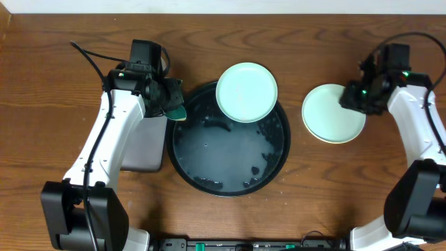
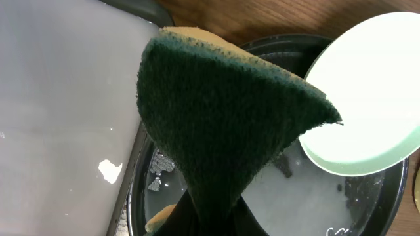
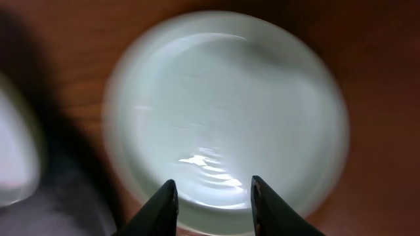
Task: Clean dirty plates on tray and stack at the side
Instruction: 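Move the right gripper to the last pale green plate and grasp it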
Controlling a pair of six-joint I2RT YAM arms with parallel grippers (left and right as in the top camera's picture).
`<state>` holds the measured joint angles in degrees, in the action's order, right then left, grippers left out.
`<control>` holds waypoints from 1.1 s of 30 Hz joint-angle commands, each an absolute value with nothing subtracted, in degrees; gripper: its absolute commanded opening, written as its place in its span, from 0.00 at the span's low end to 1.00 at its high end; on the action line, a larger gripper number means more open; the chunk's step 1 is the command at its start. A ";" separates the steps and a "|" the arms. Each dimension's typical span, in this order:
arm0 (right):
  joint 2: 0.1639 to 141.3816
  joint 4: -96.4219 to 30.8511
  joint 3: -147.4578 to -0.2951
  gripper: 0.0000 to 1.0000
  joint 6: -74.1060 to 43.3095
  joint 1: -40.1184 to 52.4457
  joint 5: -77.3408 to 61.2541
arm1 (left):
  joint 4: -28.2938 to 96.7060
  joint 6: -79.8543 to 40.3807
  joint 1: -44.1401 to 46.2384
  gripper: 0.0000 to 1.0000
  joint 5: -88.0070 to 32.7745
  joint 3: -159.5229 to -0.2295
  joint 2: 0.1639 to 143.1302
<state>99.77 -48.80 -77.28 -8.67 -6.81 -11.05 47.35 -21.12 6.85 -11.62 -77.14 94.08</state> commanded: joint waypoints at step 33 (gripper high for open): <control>130.87 -51.27 -106.08 0.01 -1.67 13.45 -25.69 | 47.31 -20.60 6.66 0.07 -10.83 -78.22 93.60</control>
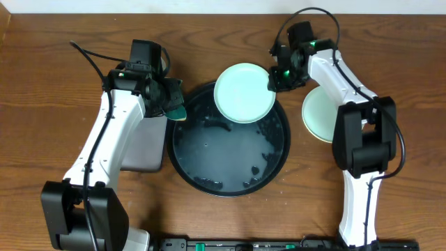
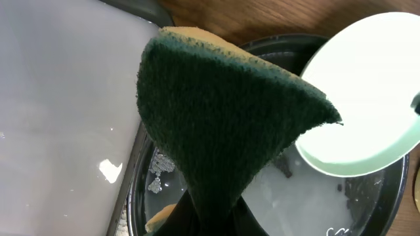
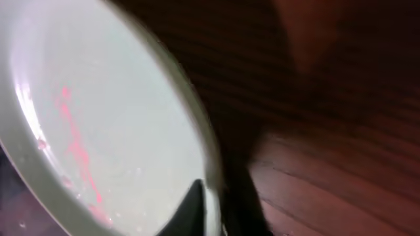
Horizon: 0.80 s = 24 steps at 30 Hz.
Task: Clean dirty plates on tray and stack at the side
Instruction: 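Move the right gripper to the last pale green plate and grasp it, then lower the sponge in the left gripper onto the last green plate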
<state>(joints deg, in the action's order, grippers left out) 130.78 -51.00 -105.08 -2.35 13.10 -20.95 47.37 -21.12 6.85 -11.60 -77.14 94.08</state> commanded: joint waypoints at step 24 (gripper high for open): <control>126.39 -59.29 -99.90 0.01 -18.83 26.26 -18.44 | 47.31 -20.62 9.04 0.08 -10.83 -77.73 94.04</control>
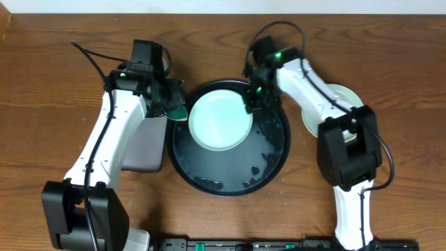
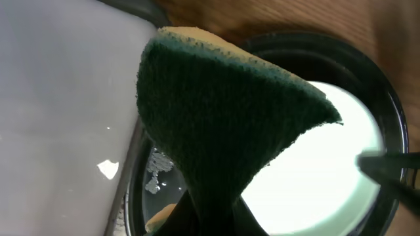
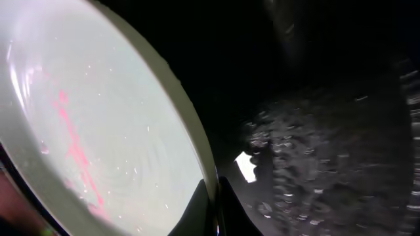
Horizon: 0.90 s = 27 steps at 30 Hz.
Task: Clean dirty plates on tray and stack at the side
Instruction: 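Lower the sponge in the left gripper onto the last green plate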
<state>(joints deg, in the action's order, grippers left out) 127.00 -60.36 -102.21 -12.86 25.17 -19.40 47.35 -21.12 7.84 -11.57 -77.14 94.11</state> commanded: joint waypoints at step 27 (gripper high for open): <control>126.39 -49.04 -89.76 0.01 -26.11 28.86 -16.88 | 48.07 -23.22 22.79 0.07 -6.79 -77.08 113.84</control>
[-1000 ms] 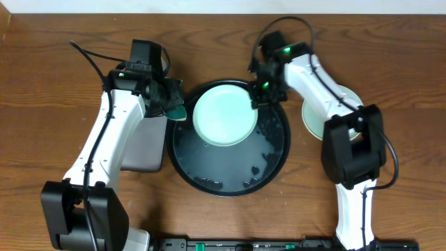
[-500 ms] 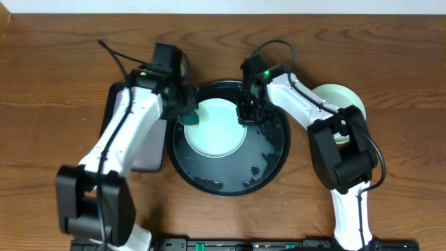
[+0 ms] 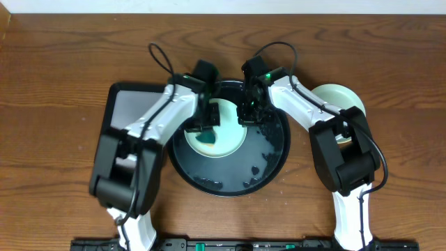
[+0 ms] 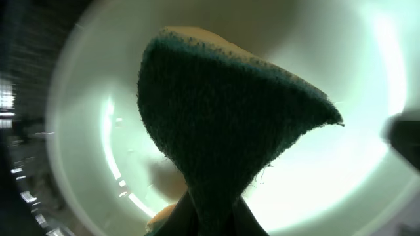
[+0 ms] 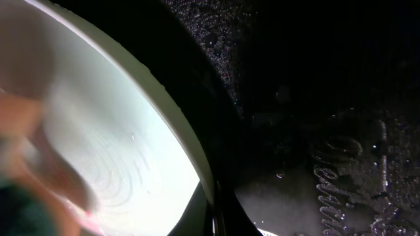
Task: Clean dirty plates on tray and stack at the side
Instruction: 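Lower the sponge in the left gripper onto the last green plate, then scrub the pale green plate with the sponge in the left gripper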
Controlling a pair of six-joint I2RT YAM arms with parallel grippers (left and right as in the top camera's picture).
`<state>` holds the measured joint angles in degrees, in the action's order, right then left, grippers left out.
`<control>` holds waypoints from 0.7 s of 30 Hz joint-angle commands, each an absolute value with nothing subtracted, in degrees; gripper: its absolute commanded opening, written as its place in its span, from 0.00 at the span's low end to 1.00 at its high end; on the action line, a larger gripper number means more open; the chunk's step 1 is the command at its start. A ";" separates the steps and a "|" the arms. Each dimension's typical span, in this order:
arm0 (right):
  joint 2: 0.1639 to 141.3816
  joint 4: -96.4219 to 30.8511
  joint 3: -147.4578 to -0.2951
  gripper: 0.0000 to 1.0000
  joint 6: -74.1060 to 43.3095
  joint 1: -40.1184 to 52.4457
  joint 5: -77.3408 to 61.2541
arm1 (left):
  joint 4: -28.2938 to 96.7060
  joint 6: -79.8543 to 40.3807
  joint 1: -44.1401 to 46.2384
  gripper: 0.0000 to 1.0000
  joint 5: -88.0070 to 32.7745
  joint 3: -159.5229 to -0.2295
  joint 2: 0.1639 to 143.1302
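A pale green plate (image 3: 224, 120) lies in the round black tray (image 3: 268, 164), left of its middle. My right gripper (image 3: 248, 116) is shut on the plate's right rim; the right wrist view shows that plate (image 5: 125, 151) pinched by the right gripper (image 5: 213, 213). My left gripper (image 3: 207, 124) is shut on a green and yellow sponge (image 3: 207, 143), which hangs over the plate's front part. The left wrist view shows the sponge (image 4: 223, 124) held by the left gripper (image 4: 211, 219) against the plate (image 4: 92, 144). Whether the sponge touches the plate I cannot tell.
A second pale green plate (image 3: 346, 97) sits on the wooden table right of the tray, partly under my right arm. A grey rectangular board (image 3: 129, 108) lies left of the tray. The tray floor (image 5: 315, 111) is wet, with dark specks.
My left gripper, still shut on the sponge, has moved from the tray's left edge to over the plate. My right gripper keeps hold of the plate's rim.
At first my right gripper was open over the plate on the table, and another plate rested on the tray's far rim. Then the right gripper was at that plate's rim. Later it held the plate lower in the tray. Now the sponge is over it.
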<state>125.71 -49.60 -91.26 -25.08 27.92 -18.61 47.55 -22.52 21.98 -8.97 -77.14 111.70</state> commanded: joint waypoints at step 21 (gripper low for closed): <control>126.39 -49.10 -89.76 0.01 -26.09 28.86 -16.51 | 43.07 -25.82 23.44 0.07 0.16 -77.21 115.31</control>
